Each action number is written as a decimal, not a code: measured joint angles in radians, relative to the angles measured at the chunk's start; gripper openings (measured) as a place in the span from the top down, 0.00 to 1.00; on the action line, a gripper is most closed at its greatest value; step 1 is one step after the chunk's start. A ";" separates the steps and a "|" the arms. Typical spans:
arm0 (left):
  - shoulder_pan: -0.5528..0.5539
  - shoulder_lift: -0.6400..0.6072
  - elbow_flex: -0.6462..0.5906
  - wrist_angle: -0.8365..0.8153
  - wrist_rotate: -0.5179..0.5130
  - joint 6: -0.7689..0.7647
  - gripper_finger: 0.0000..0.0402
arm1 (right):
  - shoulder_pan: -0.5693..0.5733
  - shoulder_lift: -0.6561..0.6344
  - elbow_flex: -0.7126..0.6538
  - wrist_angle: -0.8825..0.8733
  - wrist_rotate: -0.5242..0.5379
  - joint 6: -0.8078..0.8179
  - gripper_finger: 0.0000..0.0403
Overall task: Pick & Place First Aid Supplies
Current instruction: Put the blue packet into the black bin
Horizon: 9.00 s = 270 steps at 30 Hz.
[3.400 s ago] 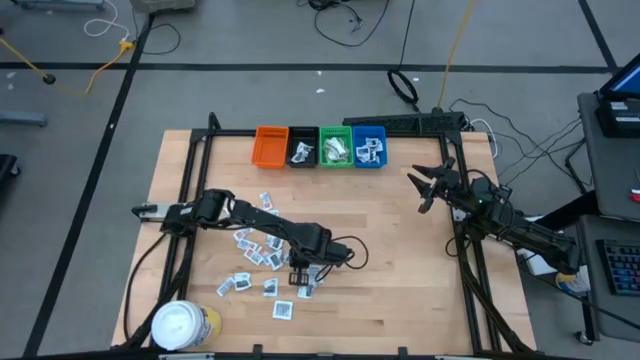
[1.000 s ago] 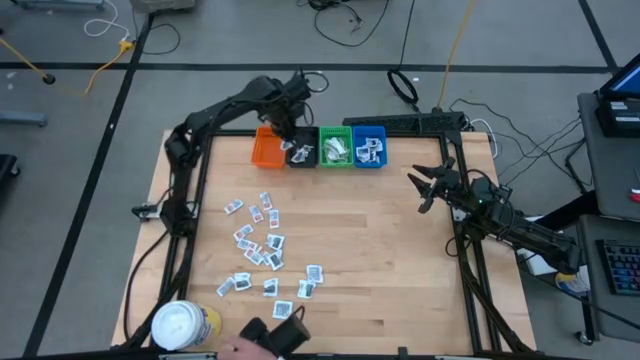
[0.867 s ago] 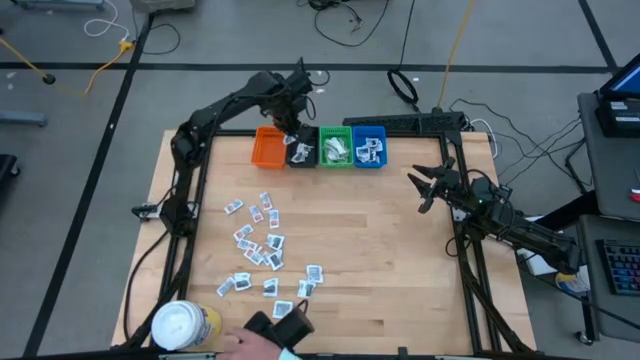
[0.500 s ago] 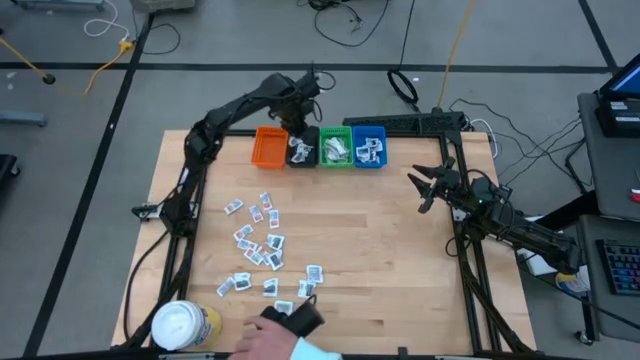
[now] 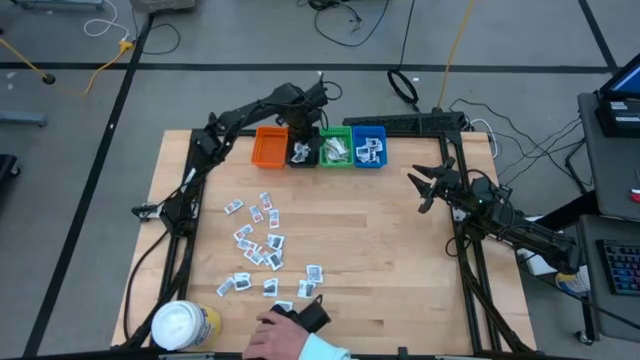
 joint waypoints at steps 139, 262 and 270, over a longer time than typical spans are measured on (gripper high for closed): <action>-0.733 -0.812 -1.133 0.466 -0.045 0.138 0.99 | 0.000 0.000 0.000 0.000 0.000 0.000 0.65; -0.573 -0.187 -0.173 -0.199 0.102 0.283 0.54 | 0.000 0.000 0.000 0.001 0.000 0.000 0.65; -0.774 -0.187 -0.173 -0.149 0.102 0.257 0.54 | 0.000 0.000 0.000 0.001 0.000 0.000 0.65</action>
